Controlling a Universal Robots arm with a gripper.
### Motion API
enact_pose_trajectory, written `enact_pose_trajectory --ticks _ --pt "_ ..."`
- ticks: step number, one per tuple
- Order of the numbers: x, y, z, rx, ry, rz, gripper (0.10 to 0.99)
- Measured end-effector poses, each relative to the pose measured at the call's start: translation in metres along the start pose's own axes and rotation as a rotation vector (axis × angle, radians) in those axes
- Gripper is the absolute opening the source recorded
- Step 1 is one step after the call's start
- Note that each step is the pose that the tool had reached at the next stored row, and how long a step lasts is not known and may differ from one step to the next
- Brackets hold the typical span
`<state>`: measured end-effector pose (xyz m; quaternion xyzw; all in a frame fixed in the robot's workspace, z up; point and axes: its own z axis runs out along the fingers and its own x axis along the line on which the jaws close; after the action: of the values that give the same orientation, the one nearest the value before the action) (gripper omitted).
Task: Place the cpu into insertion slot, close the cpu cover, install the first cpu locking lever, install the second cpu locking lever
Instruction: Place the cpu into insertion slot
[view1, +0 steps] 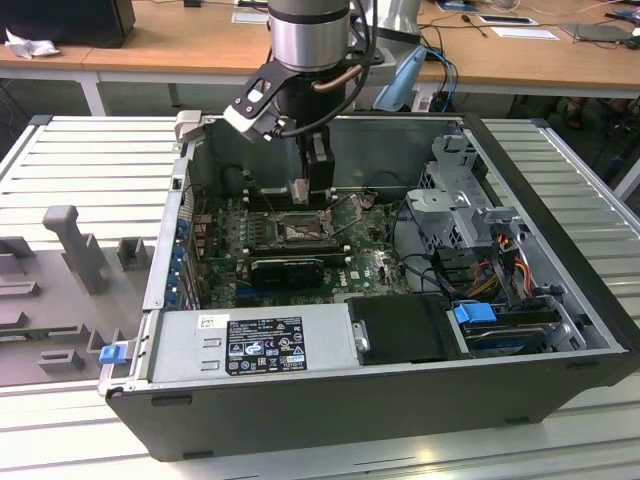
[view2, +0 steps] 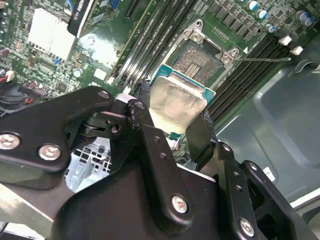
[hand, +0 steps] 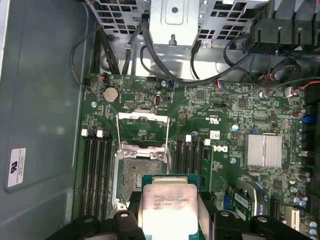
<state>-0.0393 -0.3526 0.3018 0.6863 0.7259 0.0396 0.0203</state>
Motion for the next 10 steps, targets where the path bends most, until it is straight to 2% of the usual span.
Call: enact_pose_trajectory --ticks 4,10 --pt "0.0010 -0.0007 0.0090 0.002 -0.0004 0.003 0.529" --pt "0.0009 -0.0012 0.0143 0.005 -0.0003 0.004 0.529"
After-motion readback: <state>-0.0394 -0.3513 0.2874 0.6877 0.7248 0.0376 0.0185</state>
